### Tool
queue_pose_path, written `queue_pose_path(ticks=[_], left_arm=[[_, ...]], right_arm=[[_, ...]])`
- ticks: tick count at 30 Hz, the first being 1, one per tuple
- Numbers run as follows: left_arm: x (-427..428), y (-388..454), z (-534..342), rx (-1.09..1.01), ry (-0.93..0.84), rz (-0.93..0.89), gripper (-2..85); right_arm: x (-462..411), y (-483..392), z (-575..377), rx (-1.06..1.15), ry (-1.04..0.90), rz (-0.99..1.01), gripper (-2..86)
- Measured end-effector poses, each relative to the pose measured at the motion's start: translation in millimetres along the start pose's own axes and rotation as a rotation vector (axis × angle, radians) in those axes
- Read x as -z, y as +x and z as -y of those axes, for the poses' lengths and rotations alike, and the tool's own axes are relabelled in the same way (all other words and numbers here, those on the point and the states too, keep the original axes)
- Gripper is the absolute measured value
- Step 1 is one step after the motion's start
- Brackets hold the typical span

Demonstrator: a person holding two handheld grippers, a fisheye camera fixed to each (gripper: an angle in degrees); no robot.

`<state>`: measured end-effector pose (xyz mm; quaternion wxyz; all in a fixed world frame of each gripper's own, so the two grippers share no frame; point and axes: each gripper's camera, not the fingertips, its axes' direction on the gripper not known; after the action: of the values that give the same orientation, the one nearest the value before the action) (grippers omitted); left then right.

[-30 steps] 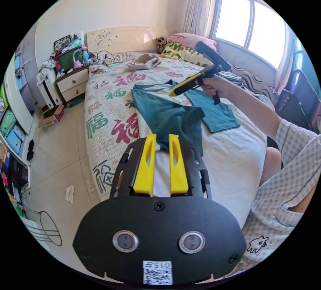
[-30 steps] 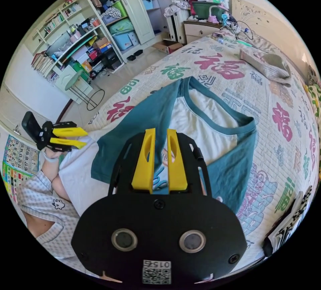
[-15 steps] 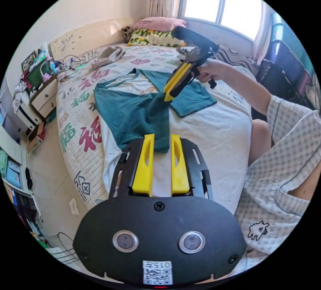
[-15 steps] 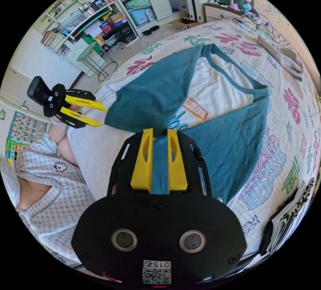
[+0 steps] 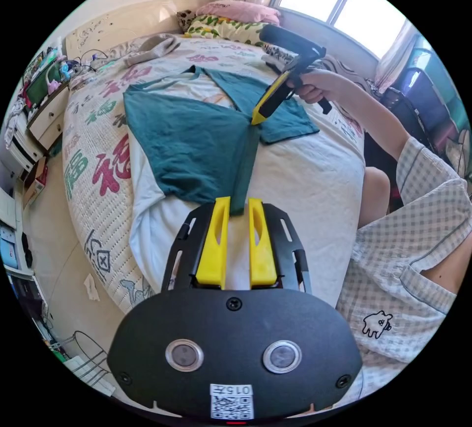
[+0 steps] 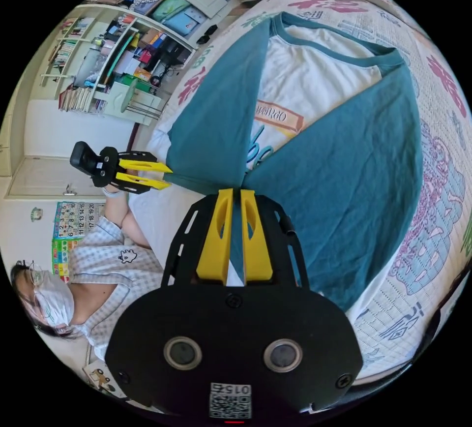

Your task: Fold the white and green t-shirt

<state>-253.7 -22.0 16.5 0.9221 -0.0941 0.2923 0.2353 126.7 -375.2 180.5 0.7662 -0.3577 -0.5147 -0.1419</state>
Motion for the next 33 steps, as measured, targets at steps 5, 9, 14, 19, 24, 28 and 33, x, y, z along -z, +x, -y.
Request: queue_pose_path(ticks=[5, 9, 14, 19, 24, 28, 33], left_arm=[[38, -9, -8, -0.024, 0.069, -0.017, 6.6], [72, -52, 20, 0.051, 0.269, 0.016, 7.5], [57, -121, 98, 0.191, 0.29, 0.183, 9.2], [4, -184, 168, 0.36, 0.239, 0.109, 10.1], [-48, -229, 197, 0.486, 0.13, 0.118, 8.3], [-53, -244, 191, 0.478, 0.108, 0.06, 3.1], [-31, -236, 170, 0.389, 0.179, 0.046, 0.3]], right_arm=[[23, -12, -37, 0.069, 0.065, -0.161, 4.8], [58, -1, -61, 0.023, 0.311, -0.383, 5.6], [69, 35, -51, -0.105, 0.48, -0.47, 7.1], [52, 65, -21, -0.172, 0.456, -0.401, 9.1], [24, 87, -5, -0.215, 0.316, -0.393, 9.4], [18, 90, -22, -0.16, 0.302, -0.374, 5.0], [17, 83, -63, -0.165, 0.357, -0.384, -0.5]])
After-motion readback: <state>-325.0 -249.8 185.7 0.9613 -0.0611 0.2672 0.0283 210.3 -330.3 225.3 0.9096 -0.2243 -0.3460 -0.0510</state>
